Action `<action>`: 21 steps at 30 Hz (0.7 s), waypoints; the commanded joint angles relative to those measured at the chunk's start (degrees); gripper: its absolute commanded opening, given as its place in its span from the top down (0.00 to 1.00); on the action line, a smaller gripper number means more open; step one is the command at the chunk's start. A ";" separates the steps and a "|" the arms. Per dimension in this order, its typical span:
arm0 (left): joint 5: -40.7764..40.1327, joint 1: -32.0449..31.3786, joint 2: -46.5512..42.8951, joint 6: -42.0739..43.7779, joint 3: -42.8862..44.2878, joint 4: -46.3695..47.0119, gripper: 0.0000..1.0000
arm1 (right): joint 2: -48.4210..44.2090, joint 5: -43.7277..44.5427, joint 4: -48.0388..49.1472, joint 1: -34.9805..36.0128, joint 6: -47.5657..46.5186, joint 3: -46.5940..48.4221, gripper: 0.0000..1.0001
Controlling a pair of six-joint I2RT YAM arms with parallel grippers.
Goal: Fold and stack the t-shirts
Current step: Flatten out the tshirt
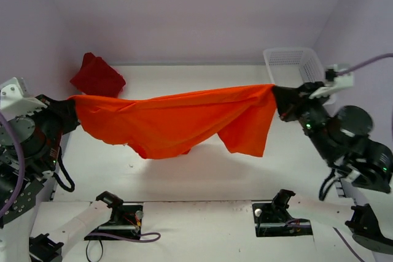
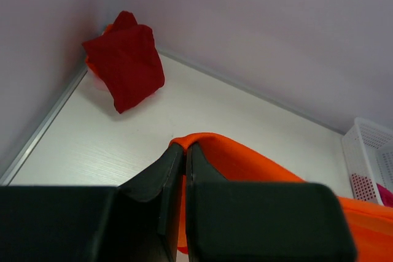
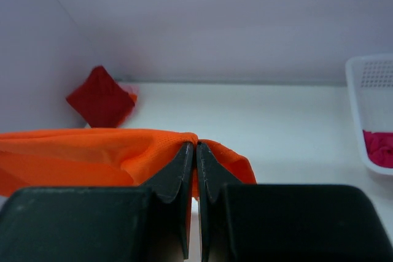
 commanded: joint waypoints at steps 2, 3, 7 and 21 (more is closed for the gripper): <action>-3.02 0.36 0.72 2.18 4.13 1.90 1.00 | -4.14 5.89 3.80 -0.11 -2.56 3.38 1.00; -3.64 0.36 0.54 2.27 4.58 1.90 1.00 | -4.76 5.98 3.80 -0.02 -2.74 3.47 1.00; -4.70 0.27 -0.34 2.71 5.90 2.43 1.00 | -7.75 5.19 3.80 -0.02 -2.39 3.21 1.00; -7.68 0.18 -1.40 6.39 9.68 2.43 1.00 | -9.16 -7.90 3.53 0.16 0.07 -2.68 1.00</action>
